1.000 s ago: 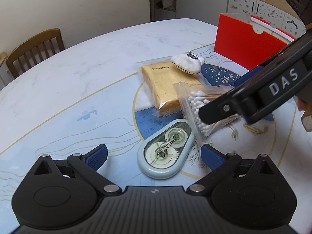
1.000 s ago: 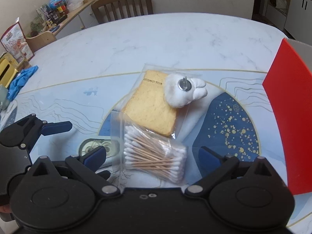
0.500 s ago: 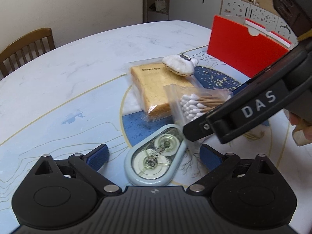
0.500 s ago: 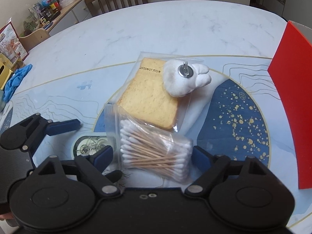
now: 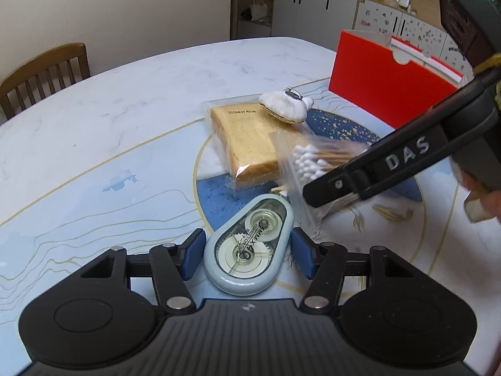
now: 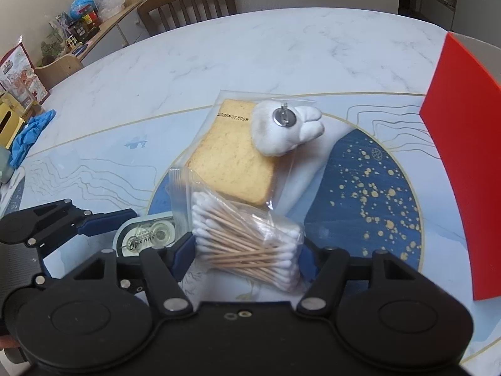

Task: Organize objects
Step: 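Grasp the tape dispenser with the left tool while the right tool grasps the cotton-swab bag, then lift and carry the tape dispenser and cotton-swab bag over the shoebox, then lower the tape dispenser into the shoebox and open the left tool while the right tool releases the swabs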

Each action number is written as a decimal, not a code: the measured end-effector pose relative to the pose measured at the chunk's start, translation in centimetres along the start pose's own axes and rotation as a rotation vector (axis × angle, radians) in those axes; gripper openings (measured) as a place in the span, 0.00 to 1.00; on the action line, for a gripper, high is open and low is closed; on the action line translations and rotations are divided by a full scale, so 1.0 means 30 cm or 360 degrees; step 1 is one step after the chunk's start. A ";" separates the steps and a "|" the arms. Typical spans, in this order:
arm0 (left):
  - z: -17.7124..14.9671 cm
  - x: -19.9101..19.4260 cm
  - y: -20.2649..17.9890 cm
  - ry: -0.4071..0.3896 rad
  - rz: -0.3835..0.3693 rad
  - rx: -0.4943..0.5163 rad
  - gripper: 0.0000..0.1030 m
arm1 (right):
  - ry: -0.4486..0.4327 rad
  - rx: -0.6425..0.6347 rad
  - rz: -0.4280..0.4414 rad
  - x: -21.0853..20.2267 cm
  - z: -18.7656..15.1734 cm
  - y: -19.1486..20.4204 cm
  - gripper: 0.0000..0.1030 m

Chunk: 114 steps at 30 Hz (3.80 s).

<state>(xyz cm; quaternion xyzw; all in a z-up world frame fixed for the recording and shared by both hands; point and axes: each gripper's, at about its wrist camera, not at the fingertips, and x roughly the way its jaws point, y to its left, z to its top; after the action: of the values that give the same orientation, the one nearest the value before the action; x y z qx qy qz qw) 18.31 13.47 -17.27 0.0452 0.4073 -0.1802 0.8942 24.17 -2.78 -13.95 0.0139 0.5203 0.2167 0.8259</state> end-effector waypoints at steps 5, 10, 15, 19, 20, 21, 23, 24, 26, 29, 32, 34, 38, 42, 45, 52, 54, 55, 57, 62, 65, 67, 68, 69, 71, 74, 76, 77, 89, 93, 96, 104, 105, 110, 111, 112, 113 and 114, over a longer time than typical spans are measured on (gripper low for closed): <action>-0.007 -0.011 -0.025 -0.0004 0.0044 0.0005 0.55 | -0.0029 -0.0033 0.0010 -0.060 -0.021 -0.015 0.63; -0.013 -0.022 -0.066 0.0004 0.0124 0.0038 0.54 | -0.0059 -0.0069 -0.0013 -0.133 -0.040 -0.034 0.63; -0.012 -0.047 -0.090 -0.0006 0.0149 -0.0025 0.54 | -0.0100 -0.0127 -0.0010 -0.221 -0.055 -0.051 0.63; -0.013 -0.061 -0.108 0.0007 0.0165 -0.0079 0.54 | -0.0115 -0.0120 0.0000 -0.277 -0.060 -0.090 0.63; -0.016 -0.061 -0.112 0.0019 0.0177 -0.0088 0.54 | -0.0117 -0.0115 0.0003 -0.293 -0.063 -0.100 0.63; -0.019 -0.062 -0.116 0.0031 0.0191 -0.0104 0.54 | -0.0120 -0.0113 0.0006 -0.307 -0.064 -0.112 0.63; -0.020 -0.069 -0.119 0.0040 0.0194 -0.0161 0.54 | -0.0138 -0.0115 0.0009 -0.336 -0.066 -0.137 0.63; -0.018 -0.077 -0.122 0.0035 0.0189 -0.0192 0.54 | -0.0148 -0.0114 0.0009 -0.352 -0.065 -0.151 0.63; -0.009 -0.096 -0.135 0.0022 0.0195 -0.0233 0.54 | -0.0171 -0.0107 0.0011 -0.381 -0.062 -0.182 0.63; 0.016 -0.126 -0.165 -0.0007 0.0186 -0.0276 0.54 | -0.0202 -0.0091 0.0012 -0.424 -0.053 -0.236 0.63; 0.056 -0.146 -0.207 -0.0041 0.0170 -0.0289 0.54 | -0.0234 -0.0084 0.0007 -0.461 -0.043 -0.291 0.63; 0.088 -0.155 -0.243 -0.0062 0.0156 -0.0282 0.54 | -0.0249 -0.0072 0.0008 -0.483 -0.034 -0.333 0.63; 0.158 -0.158 -0.333 -0.0093 0.0138 -0.0226 0.54 | -0.0253 -0.0040 0.0014 -0.517 -0.018 -0.427 0.63; 0.223 -0.156 -0.419 -0.0120 0.0110 -0.0182 0.54 | -0.0280 -0.0019 -0.0005 -0.551 0.000 -0.525 0.63; 0.276 -0.145 -0.477 -0.0138 0.0085 -0.0163 0.54 | -0.0289 -0.0001 -0.0012 -0.568 0.010 -0.598 0.63; 0.418 -0.101 -0.611 -0.0189 0.0019 -0.0121 0.54 | -0.0312 0.0006 -0.0035 -0.596 0.039 -0.741 0.63; 0.460 -0.085 -0.651 -0.0208 0.0004 -0.0092 0.54 | -0.0324 0.0011 -0.0043 -0.602 0.046 -0.781 0.63; 0.482 -0.076 -0.673 -0.0215 0.0000 -0.0078 0.54 | -0.0329 0.0017 -0.0047 -0.605 0.050 -0.802 0.63; 0.518 -0.057 -0.712 -0.0225 -0.0011 -0.0049 0.54 | -0.0337 0.0027 -0.0049 -0.611 0.062 -0.847 0.63; 0.603 0.006 -0.804 -0.0222 -0.0025 0.0023 0.54 | -0.0356 0.0067 -0.0072 -0.611 0.094 -0.949 0.63; 0.646 0.052 -0.855 -0.0205 -0.0012 0.0085 0.54 | -0.0364 0.0088 -0.0097 -0.600 0.121 -1.005 0.63; 0.668 0.086 -0.886 -0.0190 0.0010 0.0127 0.54 | -0.0352 0.0102 -0.0100 -0.586 0.140 -1.038 0.63; 0.675 0.104 -0.898 -0.0177 0.0019 0.0145 0.54 | -0.0338 0.0102 -0.0099 -0.575 0.150 -1.051 0.63; 0.684 0.123 -0.911 -0.0163 0.0024 0.0161 0.54 | -0.0330 0.0104 -0.0106 -0.566 0.159 -1.062 0.63; 0.703 0.156 -0.932 -0.0141 0.0039 0.0191 0.54 | -0.0319 0.0101 -0.0121 -0.547 0.180 -1.081 0.63; 0.723 0.212 -0.953 -0.0103 0.0064 0.0213 0.54 | -0.0294 0.0099 -0.0131 -0.513 0.213 -1.106 0.63; 0.738 0.255 -0.957 -0.0079 0.0088 0.0215 0.54 | -0.0282 0.0091 -0.0154 -0.490 0.234 -1.114 0.63; 0.746 0.274 -0.957 -0.0065 0.0094 0.0211 0.54 | -0.0275 0.0086 -0.0162 -0.477 0.244 -1.120 0.63; 0.827 0.474 -0.919 0.0127 0.0154 0.0095 0.54 | -0.0030 0.0013 -0.0192 -0.304 0.340 -1.114 0.63; 0.837 0.511 -0.920 0.0192 0.0179 0.0096 0.54 | 0.0029 -0.0009 -0.0213 -0.263 0.346 -1.102 0.64; 0.839 0.532 -0.918 0.0235 0.0191 0.0076 0.54 | 0.0055 -0.0035 -0.0209 -0.250 0.355 -1.099 0.63; 0.829 0.582 -0.917 0.0352 0.0212 0.0058 0.54 | 0.0106 -0.0088 -0.0236 -0.208 0.363 -1.088 0.64; 0.828 0.588 -0.917 0.0372 0.0211 0.0055 0.54 | 0.0110 -0.0088 -0.0236 -0.204 0.364 -1.090 0.64; 0.823 0.606 -0.909 0.0438 0.0211 0.0026 0.54 | 0.0135 -0.0093 -0.0236 -0.183 0.371 -1.085 0.64; 0.821 0.608 -0.909 0.0445 0.0212 0.0021 0.54 | 0.0141 -0.0094 -0.0235 -0.179 0.372 -1.086 0.64; 0.819 0.611 -0.909 0.0457 0.0213 0.0016 0.54 | 0.0147 -0.0094 -0.0235 -0.175 0.372 -1.087 0.64; 0.817 0.615 -0.911 0.0469 0.0216 0.0017 0.54 | 0.0150 -0.0093 -0.0240 -0.171 0.372 -1.088 0.64; 0.812 0.620 -0.916 0.0478 0.0220 0.0023 0.54 | 0.0151 -0.0092 -0.0245 -0.168 0.371 -1.089 0.64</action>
<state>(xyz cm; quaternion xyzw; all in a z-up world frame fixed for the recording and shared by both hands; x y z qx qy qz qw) 37.02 -22.97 -13.14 0.1059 0.5309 -0.1123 0.8333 43.19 -31.98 -12.64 -0.0603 0.5519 0.1680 0.8146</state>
